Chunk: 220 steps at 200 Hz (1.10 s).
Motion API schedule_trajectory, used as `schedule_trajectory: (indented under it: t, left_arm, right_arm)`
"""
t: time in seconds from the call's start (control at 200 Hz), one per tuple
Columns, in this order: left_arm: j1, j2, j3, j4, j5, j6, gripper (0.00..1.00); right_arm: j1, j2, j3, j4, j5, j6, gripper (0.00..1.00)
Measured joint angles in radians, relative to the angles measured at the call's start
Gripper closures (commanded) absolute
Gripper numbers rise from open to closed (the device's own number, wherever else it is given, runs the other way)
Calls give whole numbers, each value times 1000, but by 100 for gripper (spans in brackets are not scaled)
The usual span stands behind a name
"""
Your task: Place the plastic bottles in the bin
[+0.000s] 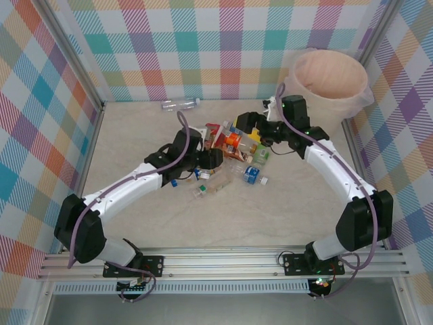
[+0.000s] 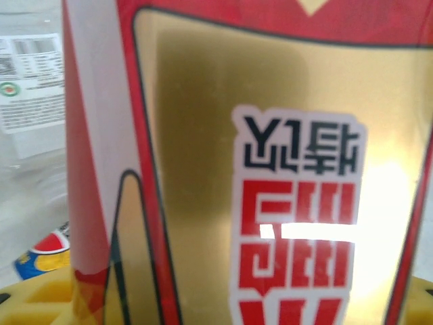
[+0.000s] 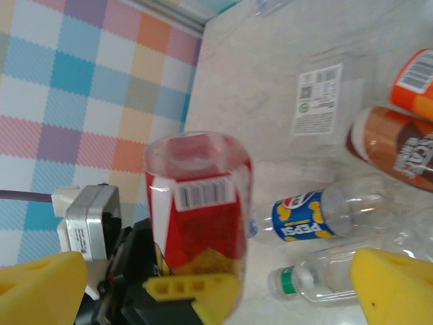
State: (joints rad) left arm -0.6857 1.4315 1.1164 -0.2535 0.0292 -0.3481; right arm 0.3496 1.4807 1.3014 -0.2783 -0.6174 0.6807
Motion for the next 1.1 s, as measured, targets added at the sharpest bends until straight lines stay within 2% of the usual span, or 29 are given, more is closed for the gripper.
schedule_trajectory:
  t: [0.455,0.52,0.625,0.685,0.89,1.015,1.1]
  left_arm:
    - [-48,-2,-1,111,70,32,45]
    - [-51,-2,-1,125,83,31,45]
    - [-52,0,-6,127,92,31,44]
    - [-52,0,-7,127,101,32,44]
    - [-53,15,-6,145,110,38,43]
    - [-53,25,-6,156,113,39,39]
    - [-53,28,-5,156,113,39,35]
  right_arm:
    - [71,50,-19,42,-13,0,0]
    - [77,64,-19,43,-14,0,3]
    - [82,73,-19,58,-18,5,9]
    - [83,73,-20,70,-16,13,21]
    - [87,75,-26,122,-18,19,38]
    - [87,75,-28,121,-8,13,45]
    - [87,75,-28,119,-1,11,45]
